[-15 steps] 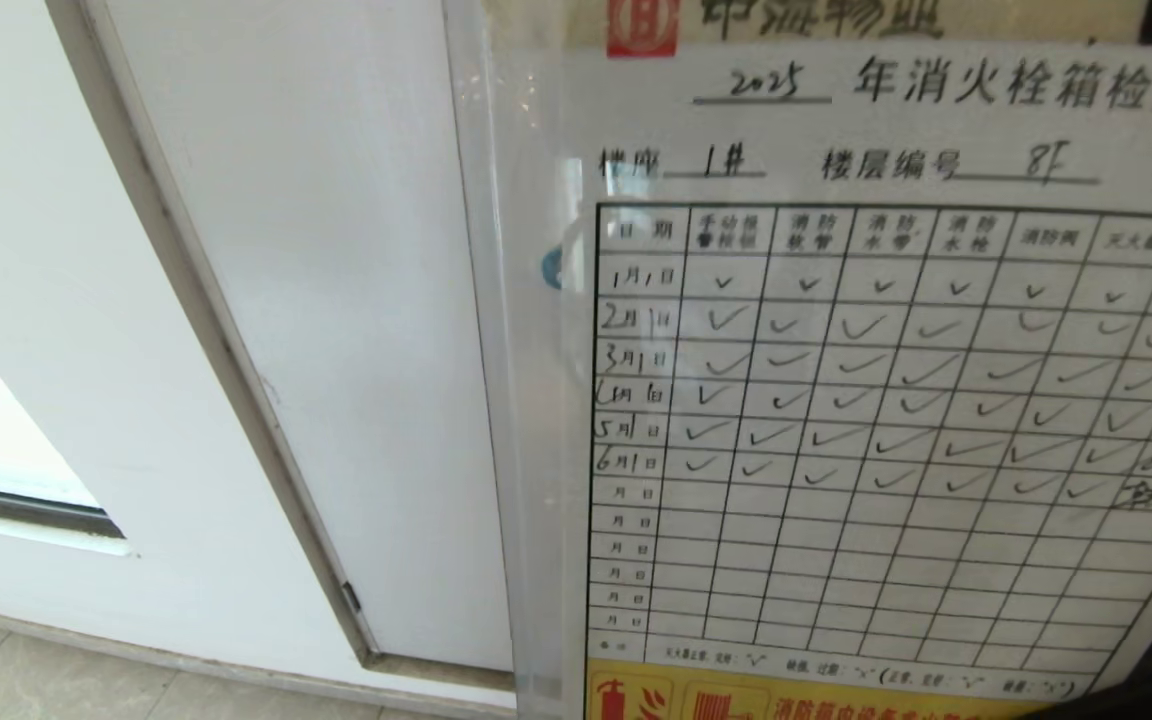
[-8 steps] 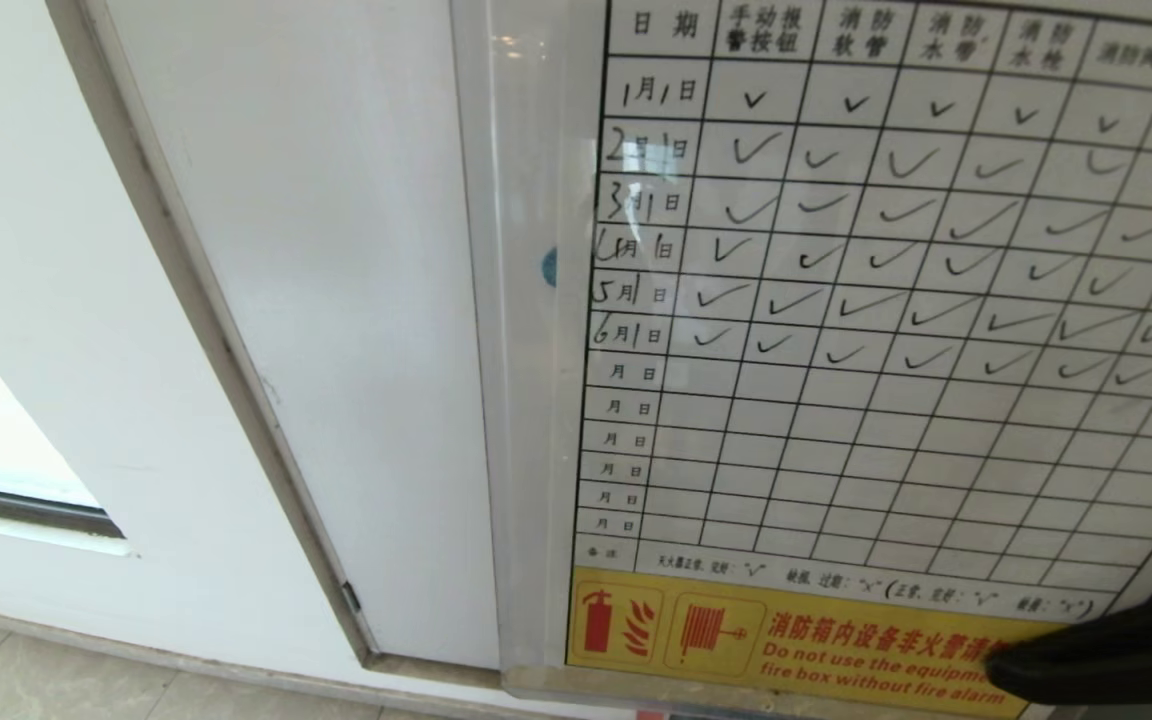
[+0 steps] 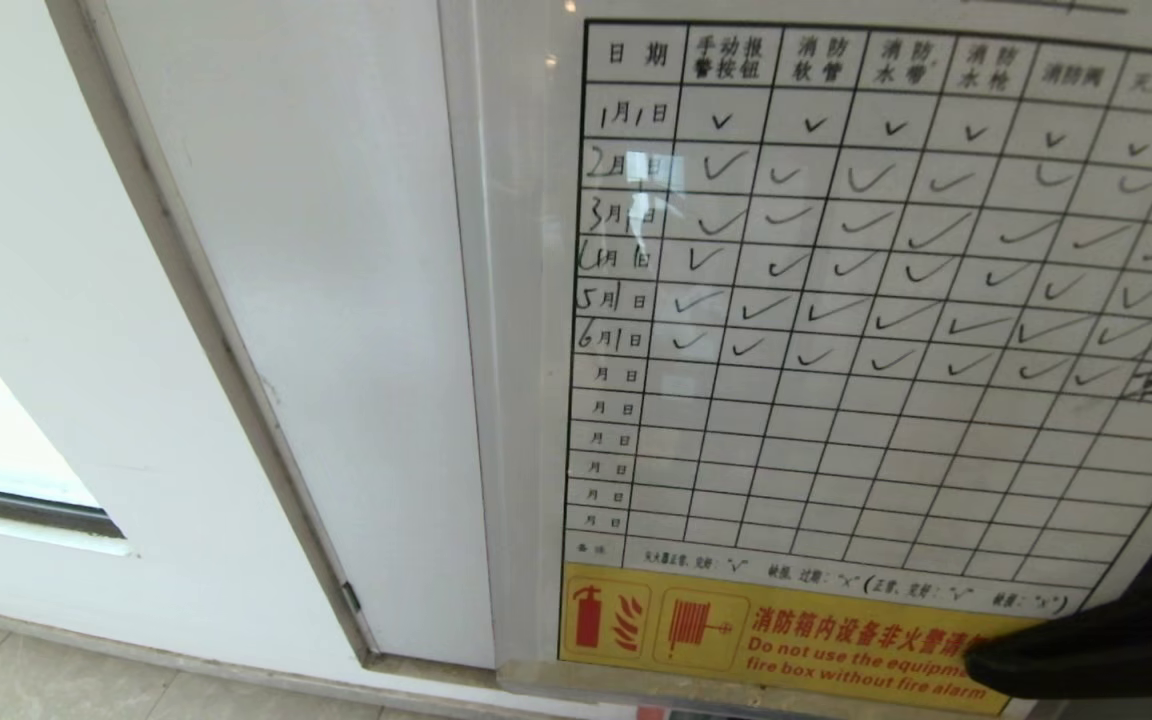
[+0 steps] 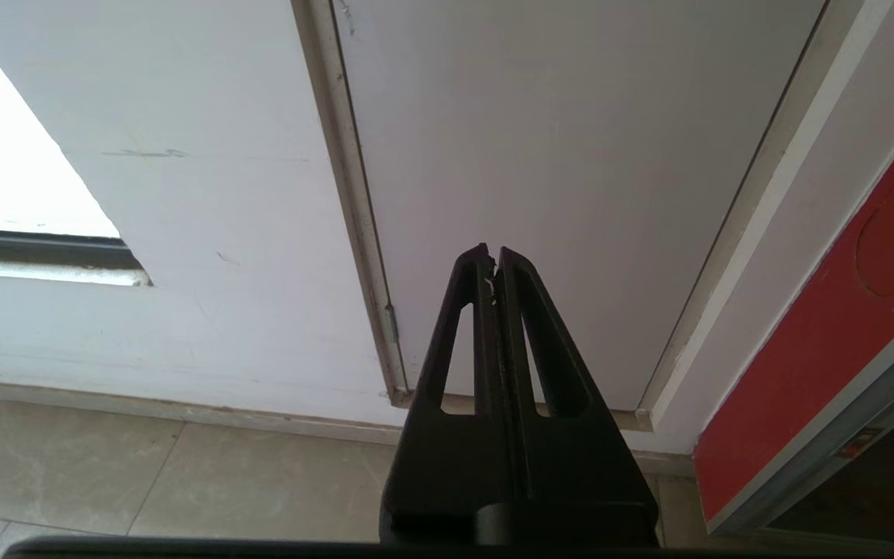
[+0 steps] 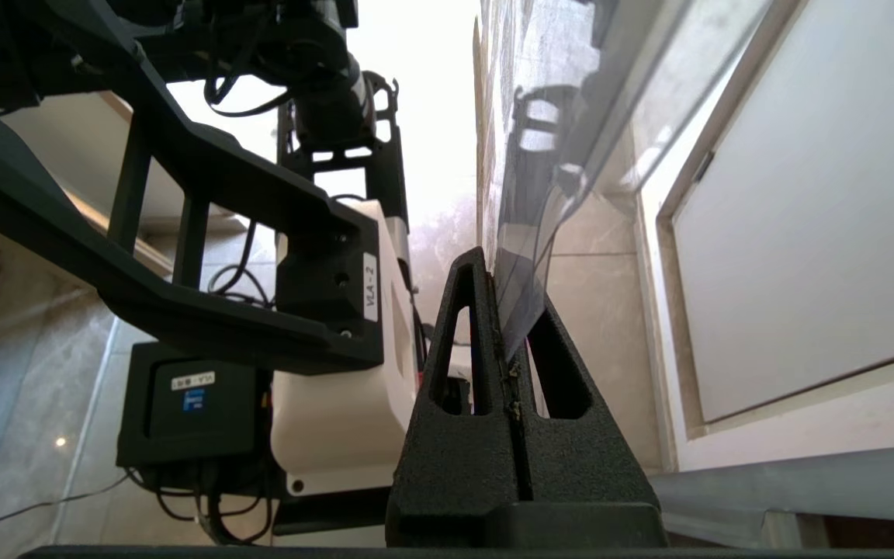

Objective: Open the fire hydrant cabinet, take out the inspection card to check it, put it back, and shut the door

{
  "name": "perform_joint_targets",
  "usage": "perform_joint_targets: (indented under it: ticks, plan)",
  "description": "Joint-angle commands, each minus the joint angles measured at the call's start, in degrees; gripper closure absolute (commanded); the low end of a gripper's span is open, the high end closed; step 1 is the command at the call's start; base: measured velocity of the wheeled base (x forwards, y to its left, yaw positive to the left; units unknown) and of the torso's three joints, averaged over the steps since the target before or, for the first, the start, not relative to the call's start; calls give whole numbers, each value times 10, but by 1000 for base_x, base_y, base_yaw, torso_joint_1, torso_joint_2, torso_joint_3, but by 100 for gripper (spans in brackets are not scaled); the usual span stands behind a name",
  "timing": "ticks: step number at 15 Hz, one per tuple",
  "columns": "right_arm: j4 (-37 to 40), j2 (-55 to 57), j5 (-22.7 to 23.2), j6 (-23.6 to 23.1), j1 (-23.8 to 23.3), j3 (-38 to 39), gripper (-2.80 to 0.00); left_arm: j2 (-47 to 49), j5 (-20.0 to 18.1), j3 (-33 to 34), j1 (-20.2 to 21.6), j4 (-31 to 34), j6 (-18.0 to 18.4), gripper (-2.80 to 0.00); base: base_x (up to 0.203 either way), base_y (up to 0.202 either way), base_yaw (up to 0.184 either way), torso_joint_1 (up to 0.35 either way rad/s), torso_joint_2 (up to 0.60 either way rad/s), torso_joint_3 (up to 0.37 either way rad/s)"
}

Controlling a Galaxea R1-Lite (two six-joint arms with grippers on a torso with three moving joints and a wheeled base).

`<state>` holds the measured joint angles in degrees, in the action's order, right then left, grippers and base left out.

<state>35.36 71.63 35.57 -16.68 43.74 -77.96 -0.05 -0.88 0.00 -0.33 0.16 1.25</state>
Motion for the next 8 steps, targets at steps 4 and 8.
perform_joint_targets:
  ticks: [4, 8]
  plan:
    - [2, -18, -2, 5, -7, 21, 0, 0, 0, 0, 0, 0, 0, 0, 0, 0, 0, 0, 0, 0]
    - [2, -36, -29, 32, -7, 32, 0, 0, 0, 0, 0, 0, 1, 0, 0, 0, 0, 0, 0, 0]
